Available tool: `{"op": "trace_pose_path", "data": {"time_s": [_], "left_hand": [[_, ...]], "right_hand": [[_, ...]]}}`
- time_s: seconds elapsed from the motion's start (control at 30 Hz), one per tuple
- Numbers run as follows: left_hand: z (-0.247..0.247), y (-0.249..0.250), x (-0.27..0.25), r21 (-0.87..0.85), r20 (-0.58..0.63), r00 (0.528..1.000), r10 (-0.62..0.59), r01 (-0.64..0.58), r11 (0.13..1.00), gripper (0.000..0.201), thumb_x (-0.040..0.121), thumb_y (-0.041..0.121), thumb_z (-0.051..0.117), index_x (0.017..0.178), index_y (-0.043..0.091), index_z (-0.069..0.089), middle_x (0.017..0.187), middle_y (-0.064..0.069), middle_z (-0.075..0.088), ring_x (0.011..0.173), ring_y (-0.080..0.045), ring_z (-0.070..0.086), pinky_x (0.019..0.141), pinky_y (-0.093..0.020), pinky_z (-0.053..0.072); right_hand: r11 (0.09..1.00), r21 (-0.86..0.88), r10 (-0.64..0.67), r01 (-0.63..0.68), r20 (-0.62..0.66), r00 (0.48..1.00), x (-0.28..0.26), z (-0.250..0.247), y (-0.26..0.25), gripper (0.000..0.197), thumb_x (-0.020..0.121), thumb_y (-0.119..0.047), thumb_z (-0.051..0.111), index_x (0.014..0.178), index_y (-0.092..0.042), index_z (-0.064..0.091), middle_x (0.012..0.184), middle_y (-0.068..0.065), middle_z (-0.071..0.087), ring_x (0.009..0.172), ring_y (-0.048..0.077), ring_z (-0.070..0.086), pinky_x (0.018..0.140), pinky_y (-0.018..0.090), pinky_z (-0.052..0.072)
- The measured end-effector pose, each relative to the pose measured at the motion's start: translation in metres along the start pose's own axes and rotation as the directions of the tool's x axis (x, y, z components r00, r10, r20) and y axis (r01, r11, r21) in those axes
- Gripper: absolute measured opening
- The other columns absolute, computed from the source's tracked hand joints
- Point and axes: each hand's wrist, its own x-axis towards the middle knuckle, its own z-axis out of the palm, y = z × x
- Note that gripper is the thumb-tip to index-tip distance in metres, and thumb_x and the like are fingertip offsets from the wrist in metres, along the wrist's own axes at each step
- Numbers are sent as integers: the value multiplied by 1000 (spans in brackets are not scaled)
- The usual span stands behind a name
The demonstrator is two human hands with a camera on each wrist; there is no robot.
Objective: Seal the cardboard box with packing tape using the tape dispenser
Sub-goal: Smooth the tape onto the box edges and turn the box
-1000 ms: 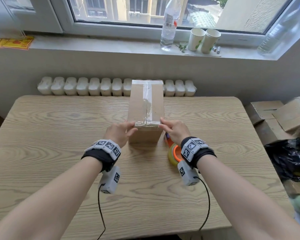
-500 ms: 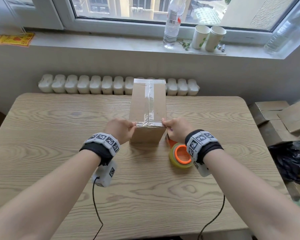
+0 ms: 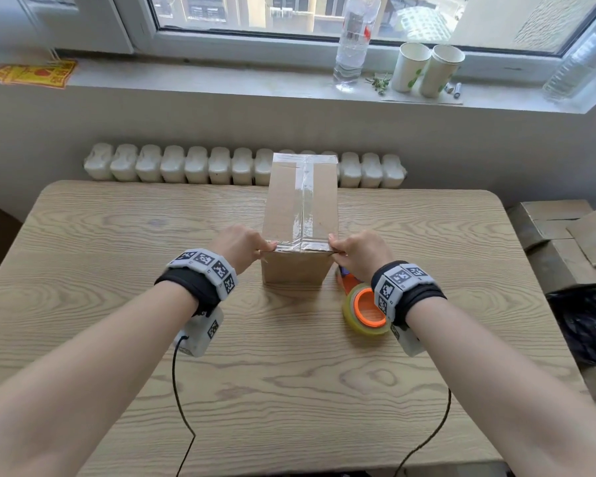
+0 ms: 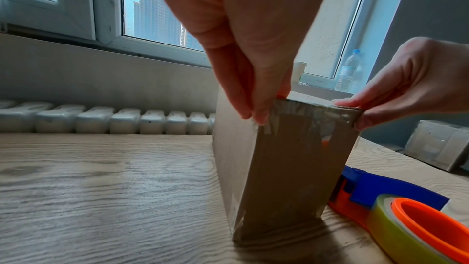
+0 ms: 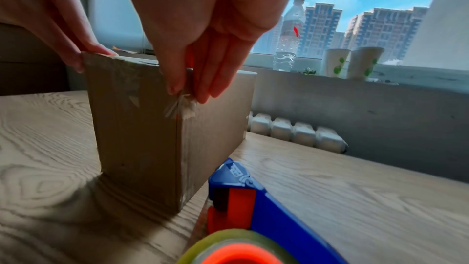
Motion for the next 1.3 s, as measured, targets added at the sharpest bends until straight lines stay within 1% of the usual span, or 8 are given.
{"op": "trace_pose_path", "data": {"time_s": [0.3, 0.43, 0.53, 0.6, 0.7, 0.87, 1.1, 1.3], "left_hand": [[1, 2, -4, -2, -22, 1000, -1, 1, 1000, 22, 89, 27, 59, 107, 22, 70, 106, -12, 72, 99, -27, 66, 86, -40, 51], [0, 4, -5, 17, -25, 999, -21, 21, 1000, 26, 90, 30, 57, 111, 21, 69, 107, -10, 72, 100, -27, 65, 86, -38, 51], [1, 3, -5, 35, -27, 999, -28, 29, 999, 27, 91, 33, 55, 112, 22, 68, 106, -9, 73, 98, -27, 65, 85, -40, 51], [2, 3, -5, 54, -34, 999, -32, 33, 998, 27, 90, 34, 55, 111, 23, 68, 104, -9, 73, 95, -27, 65, 83, -41, 51], [5, 2, -4, 73, -43, 998, -39, 42, 996, 27, 90, 36, 54, 110, 25, 68, 101, -9, 74, 93, -27, 65, 82, -41, 52], [5, 2, -4, 74, -42, 998, -44, 47, 996, 27, 91, 37, 53, 110, 26, 69, 101, -9, 73, 94, -27, 65, 82, -40, 52], [6, 5, -3, 62, -36, 997, -62, 64, 996, 29, 93, 35, 50, 110, 23, 69, 104, -8, 73, 95, -26, 65, 80, -35, 51], [1, -1, -5, 77, -9, 997, -75, 76, 994, 28, 92, 36, 51, 110, 25, 69, 98, -10, 72, 92, -27, 64, 83, -39, 52]], "right_hand": [[994, -109, 26, -29, -27, 999, -1, 5, -3, 42, 97, -30, 45, 138, -21, 45, 104, 8, 70, 97, 28, 64, 74, 33, 47], [994, -100, -69, 45, -254, 965, -5, 12, -5, 28, 71, -24, 77, 93, -11, 66, 89, 8, 68, 82, 27, 63, 69, 34, 50], [992, -60, -124, 113, -231, 965, -9, 24, -12, 62, 69, -29, 79, 121, -7, 55, 127, 16, 57, 115, 31, 56, 96, 41, 46], [981, 1, -193, 195, -151, 969, -11, 30, -19, 82, 79, -34, 70, 146, -11, 28, 154, 10, 29, 141, 23, 31, 114, 37, 26], [977, 29, -210, 212, -62, 976, -11, 38, -28, 82, 89, -34, 57, 151, -22, 5, 160, -4, 5, 148, 14, 3, 119, 31, 0], [973, 131, -182, 192, -85, 980, -12, 41, -22, 78, 90, -21, 52, 151, -21, 2, 159, -7, -2, 145, 8, -6, 119, 27, -3], [982, 99, -154, 161, -76, 985, -15, 42, -8, 90, 77, 20, 37, 151, -21, 7, 160, -7, 4, 146, 8, -1, 117, 22, -2], [975, 81, -187, 209, -217, 958, -9, 36, -6, 52, 94, -9, 46, 144, -16, 35, 153, 3, 32, 143, 20, 28, 116, 30, 18]]}}
